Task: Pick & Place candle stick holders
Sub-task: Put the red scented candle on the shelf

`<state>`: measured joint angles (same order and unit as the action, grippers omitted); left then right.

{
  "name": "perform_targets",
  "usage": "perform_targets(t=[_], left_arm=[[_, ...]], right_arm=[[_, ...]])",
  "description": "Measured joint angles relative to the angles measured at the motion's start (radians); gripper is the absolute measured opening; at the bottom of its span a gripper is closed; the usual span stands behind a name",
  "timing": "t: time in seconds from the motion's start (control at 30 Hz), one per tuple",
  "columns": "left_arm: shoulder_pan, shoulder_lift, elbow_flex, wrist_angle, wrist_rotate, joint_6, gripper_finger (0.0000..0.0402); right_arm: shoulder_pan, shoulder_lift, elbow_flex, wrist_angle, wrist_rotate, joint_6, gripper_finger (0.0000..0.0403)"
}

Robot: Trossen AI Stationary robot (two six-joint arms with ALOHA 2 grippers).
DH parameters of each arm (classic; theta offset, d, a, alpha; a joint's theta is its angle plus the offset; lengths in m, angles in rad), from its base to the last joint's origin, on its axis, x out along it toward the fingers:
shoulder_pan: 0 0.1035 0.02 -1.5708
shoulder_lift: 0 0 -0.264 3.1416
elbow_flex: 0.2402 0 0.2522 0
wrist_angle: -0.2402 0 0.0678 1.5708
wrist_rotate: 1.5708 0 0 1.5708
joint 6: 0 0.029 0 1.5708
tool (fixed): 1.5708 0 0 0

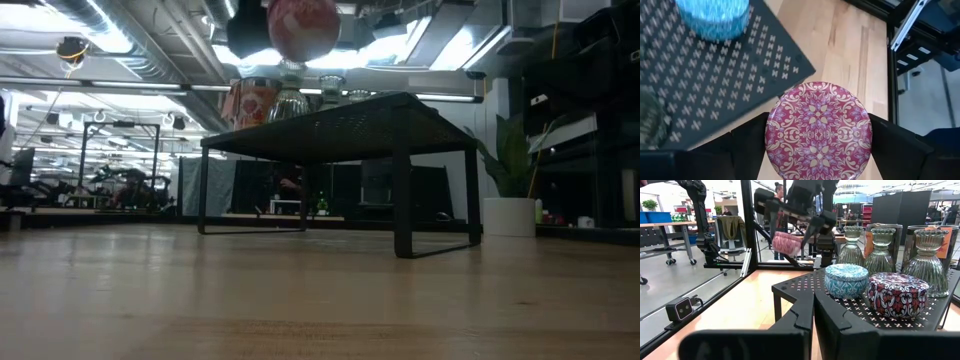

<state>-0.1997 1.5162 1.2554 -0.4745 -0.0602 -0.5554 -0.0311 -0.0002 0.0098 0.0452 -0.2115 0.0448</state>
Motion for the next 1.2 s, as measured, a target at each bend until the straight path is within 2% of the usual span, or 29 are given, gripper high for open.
perform_targets(t=[0.37, 0.67, 1.2], left_arm=[[-0.001, 0.000, 0.050, 0.000, -0.080, 0.152, 0.0298], [-0.001, 0.000, 0.109, 0.000, -0.087, 0.215, 0.0297], [0.006, 0.000, 0.121, 0.002, -0.098, 0.237, 0.0297]], right_arm=[[0.000, 0.000, 0.000, 0.000, 0.000, 0.000, 0.0016], [0.000, 0.000, 0.000, 0.000, 0.000, 0.000, 0.0016], [0.000, 0.000, 0.000, 0.000, 0.000, 0.000, 0.0016]])
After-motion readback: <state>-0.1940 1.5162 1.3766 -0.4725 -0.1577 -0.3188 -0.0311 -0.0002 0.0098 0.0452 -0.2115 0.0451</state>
